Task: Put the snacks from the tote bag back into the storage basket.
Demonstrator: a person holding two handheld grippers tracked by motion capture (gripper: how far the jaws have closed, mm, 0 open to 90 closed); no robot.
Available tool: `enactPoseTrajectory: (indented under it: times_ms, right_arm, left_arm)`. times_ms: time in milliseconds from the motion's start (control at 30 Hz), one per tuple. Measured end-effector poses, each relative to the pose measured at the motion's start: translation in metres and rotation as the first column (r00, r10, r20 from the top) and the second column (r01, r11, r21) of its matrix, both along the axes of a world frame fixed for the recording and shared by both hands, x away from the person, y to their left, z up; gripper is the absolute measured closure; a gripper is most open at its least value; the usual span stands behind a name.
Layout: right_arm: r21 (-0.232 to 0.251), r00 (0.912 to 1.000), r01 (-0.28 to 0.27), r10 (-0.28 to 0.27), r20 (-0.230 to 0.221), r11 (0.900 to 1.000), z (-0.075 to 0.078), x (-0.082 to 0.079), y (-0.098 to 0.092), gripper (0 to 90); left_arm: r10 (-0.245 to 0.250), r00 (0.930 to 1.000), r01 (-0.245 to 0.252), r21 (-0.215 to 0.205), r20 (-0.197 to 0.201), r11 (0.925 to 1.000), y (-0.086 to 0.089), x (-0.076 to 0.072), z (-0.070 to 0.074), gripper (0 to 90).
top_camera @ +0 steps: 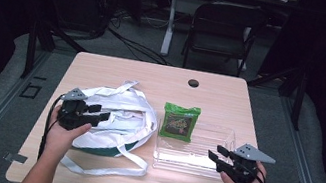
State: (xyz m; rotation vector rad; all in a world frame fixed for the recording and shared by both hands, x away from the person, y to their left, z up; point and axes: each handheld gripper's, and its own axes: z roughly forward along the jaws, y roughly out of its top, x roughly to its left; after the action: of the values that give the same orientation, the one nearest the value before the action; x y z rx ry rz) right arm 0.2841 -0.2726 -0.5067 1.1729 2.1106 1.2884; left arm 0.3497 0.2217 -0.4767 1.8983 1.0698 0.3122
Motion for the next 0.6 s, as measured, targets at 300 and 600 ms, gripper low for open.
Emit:
enactPoseTrajectory:
  times_ms: [300,600]
  right_arm:
    - [0.021,0.9954,0.069,-0.07,0.065,0.997,-0.0024,-0.0019,-0.0042,56.6]
    - [0.035,0.9934,0.091,-0.093,0.067,0.995,-0.0043,-0.0017,-0.0041,55.2]
  left_arm:
    - [0.005,0.9999,-0.005,0.011,0.01,0.9999,-0.0001,0.0,-0.0014,48.7]
    - [0.005,1.0,-0.005,0.015,0.009,0.9999,-0.0016,0.0004,-0.0039,48.4]
